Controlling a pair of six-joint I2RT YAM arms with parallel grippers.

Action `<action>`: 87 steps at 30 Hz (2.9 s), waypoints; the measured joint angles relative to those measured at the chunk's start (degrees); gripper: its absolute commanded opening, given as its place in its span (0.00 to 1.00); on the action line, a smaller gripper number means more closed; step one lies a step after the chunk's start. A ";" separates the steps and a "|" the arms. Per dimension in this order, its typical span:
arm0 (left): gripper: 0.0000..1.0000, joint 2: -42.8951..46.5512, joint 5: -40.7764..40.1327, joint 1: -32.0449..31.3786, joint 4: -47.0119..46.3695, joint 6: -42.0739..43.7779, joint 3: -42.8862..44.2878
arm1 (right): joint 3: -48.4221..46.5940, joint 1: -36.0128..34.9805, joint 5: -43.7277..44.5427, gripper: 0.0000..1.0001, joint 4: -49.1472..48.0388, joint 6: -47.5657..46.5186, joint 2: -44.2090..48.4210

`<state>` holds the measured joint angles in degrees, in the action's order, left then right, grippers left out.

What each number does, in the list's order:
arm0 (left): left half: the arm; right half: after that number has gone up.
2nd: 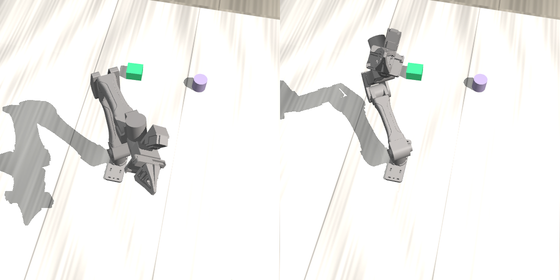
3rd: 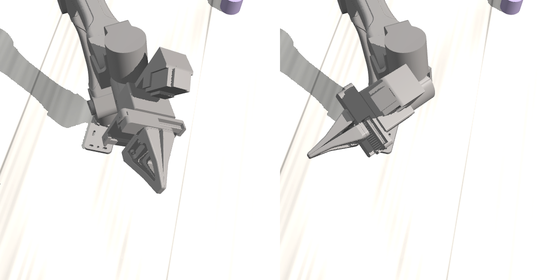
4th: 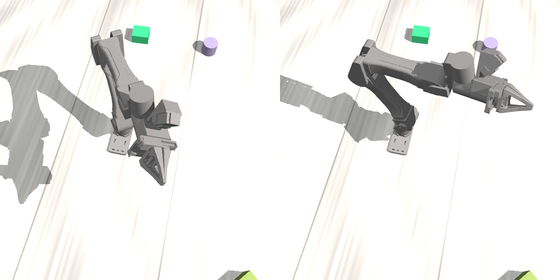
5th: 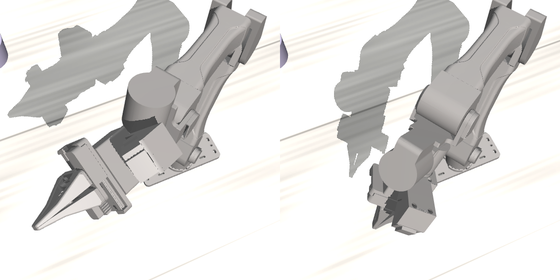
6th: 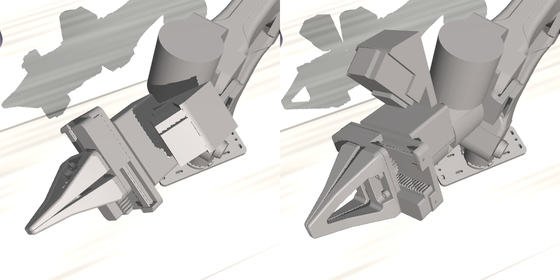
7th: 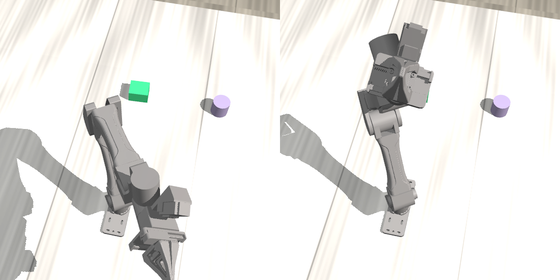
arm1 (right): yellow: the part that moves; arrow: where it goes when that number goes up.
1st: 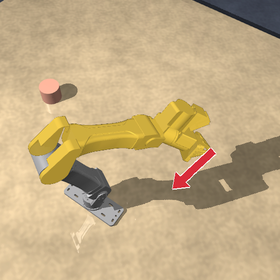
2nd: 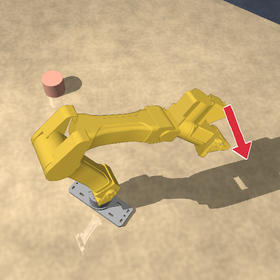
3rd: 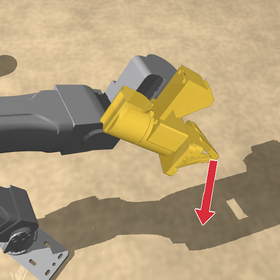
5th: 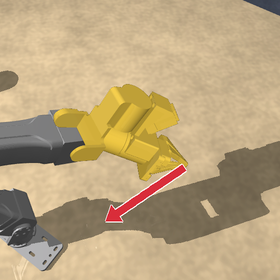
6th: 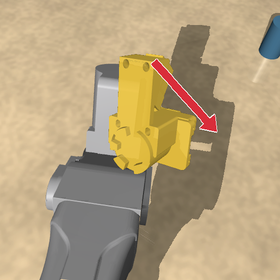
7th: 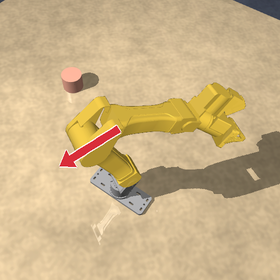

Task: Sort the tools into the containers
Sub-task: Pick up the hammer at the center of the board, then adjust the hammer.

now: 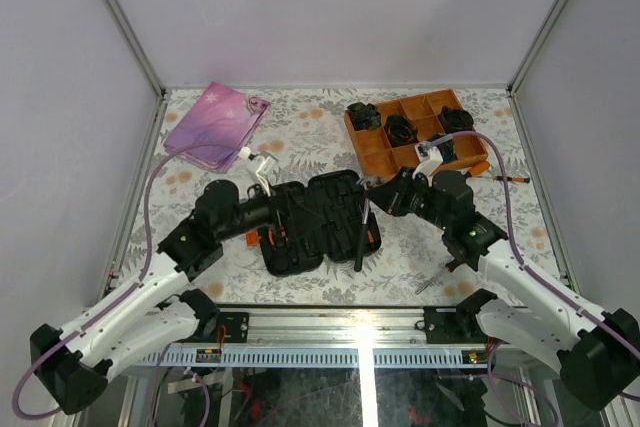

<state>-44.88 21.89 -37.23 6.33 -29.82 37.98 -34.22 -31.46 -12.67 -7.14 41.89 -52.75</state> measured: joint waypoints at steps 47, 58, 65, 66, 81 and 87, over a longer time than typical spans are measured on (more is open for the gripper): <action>0.03 -5.79 -25.05 -19.04 6.10 -6.78 2.75 | -2.40 -17.05 15.45 0.58 -10.69 12.11 3.54; 0.01 -6.16 -30.84 -19.04 9.55 -6.38 3.50 | -6.56 -32.00 32.96 0.60 -9.53 7.87 -4.00; 0.01 -5.73 -31.43 -19.06 10.03 -6.08 3.48 | -8.74 -32.74 36.11 0.57 -9.68 8.52 -10.69; 0.02 -5.51 -31.43 -19.06 10.01 -5.97 3.48 | -9.31 -32.74 36.20 0.57 -9.55 8.72 -11.43; 0.03 -3.37 -31.32 -19.04 9.92 -5.01 2.73 | -19.61 -32.76 39.12 0.22 -1.11 11.56 -21.38; 0.05 -2.40 -31.34 -19.04 9.73 -4.87 1.97 | -20.48 -32.61 38.60 0.06 -0.50 14.05 -22.16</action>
<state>-47.29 -9.45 -56.27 16.05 -34.70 39.94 -54.70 -64.07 25.93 -7.64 55.94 -74.91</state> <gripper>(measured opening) 0.201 0.190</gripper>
